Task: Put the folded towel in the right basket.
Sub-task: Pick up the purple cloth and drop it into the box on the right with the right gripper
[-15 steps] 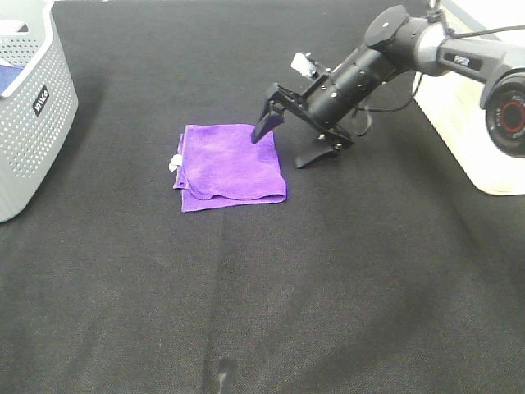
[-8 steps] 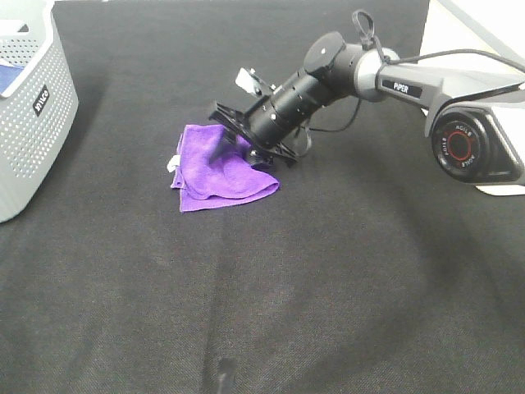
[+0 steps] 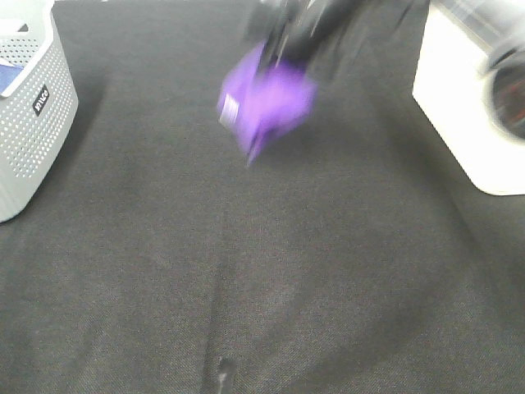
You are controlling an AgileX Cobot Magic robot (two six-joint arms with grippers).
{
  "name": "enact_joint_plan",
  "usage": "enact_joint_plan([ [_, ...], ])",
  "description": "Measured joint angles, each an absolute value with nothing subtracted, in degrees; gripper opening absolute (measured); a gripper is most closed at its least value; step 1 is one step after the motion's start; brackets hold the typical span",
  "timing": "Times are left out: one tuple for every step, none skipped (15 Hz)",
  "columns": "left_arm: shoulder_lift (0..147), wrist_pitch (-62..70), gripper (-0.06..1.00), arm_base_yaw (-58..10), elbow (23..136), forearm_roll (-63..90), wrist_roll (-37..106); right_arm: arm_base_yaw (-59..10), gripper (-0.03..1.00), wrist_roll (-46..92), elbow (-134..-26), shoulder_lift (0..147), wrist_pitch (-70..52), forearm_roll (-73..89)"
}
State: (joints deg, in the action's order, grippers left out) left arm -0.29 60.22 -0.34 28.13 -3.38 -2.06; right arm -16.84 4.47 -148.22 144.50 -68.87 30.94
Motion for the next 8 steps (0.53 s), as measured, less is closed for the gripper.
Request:
enact_joint_plan([
  [-0.3,60.2,0.99,-0.3,28.1,-3.4,-2.1,-14.2,0.08,4.4,-152.5,141.1,-68.9,30.7],
  [-0.3,60.2,0.99,-0.3,28.1,-3.4,-2.1,-10.7,0.08,4.0,-156.2,138.2,-68.9,30.0],
  [-0.3,60.2,0.99,-0.3,28.1,-3.4,-2.1,-7.0,0.08,3.3,-158.5,134.8,-68.9,27.8],
  [-0.3,60.2,0.99,-0.3,28.1,-3.4,-2.1,-3.4,0.08,3.0,-159.3,132.1,-68.9,25.1],
  [-0.3,60.2,0.99,-0.3,28.1,-3.4,-2.1,0.3,0.08,2.9,-159.5,130.2,-69.0,22.2],
  [-0.3,60.2,0.99,-0.3,28.1,-3.4,-2.1,4.2,0.08,2.8,-159.5,129.4,-69.0,20.2],
  [-0.3,60.2,0.99,-0.3,28.1,-3.4,-2.1,8.1,0.08,2.2,-159.5,129.4,-69.3,19.5],
  [-0.3,60.2,0.99,-0.3,28.1,-3.4,-2.1,12.0,0.08,1.5,-159.5,129.7,-69.6,18.1],
])
